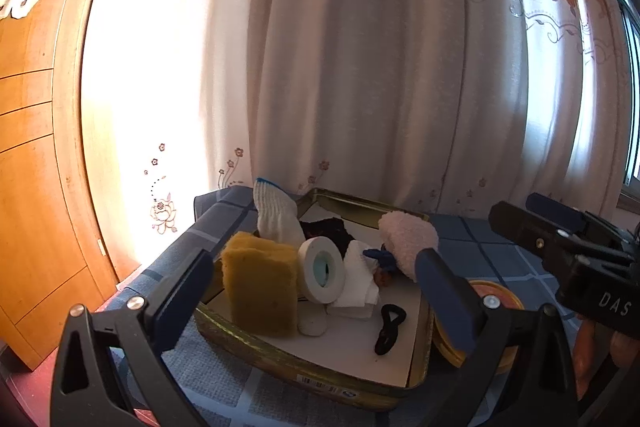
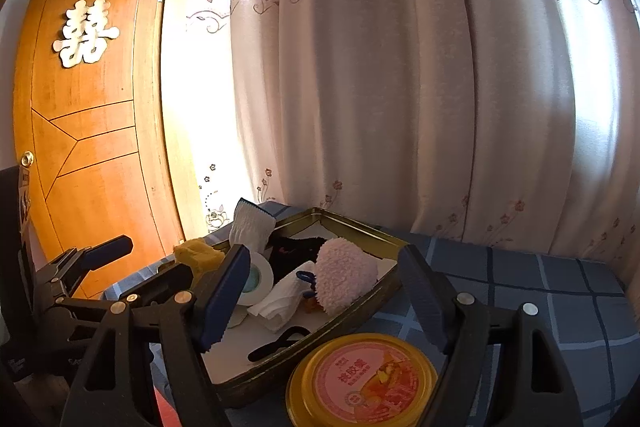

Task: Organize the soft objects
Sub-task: 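Withdraw both open tools from the tray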

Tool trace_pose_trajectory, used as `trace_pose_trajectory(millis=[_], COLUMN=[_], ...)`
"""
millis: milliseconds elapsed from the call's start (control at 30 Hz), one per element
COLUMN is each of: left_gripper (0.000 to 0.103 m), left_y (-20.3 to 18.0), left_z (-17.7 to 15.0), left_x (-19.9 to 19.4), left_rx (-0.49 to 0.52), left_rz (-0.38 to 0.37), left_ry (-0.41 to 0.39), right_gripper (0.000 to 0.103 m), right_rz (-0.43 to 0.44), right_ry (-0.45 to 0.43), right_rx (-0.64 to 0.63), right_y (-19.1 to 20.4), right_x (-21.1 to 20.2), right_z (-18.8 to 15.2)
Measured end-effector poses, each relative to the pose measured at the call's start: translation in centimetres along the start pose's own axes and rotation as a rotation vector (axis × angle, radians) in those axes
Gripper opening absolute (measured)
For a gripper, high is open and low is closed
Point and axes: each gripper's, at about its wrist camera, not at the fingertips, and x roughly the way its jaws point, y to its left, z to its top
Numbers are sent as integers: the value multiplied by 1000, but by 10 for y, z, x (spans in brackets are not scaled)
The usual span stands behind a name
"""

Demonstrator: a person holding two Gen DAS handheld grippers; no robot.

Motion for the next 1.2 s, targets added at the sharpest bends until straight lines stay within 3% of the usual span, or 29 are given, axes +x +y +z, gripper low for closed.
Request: trace_pose_trajectory(millis=[1200], left_gripper=[102], left_y=[7], left_z=[-5], left_x=[10], left_rx=[-16], left_rz=[33], left_ry=[54], right_gripper=[78], right_rz=[10], right_ry=[27], right_rx=[6], right_y=[5], right_x=[6], right_z=[-10])
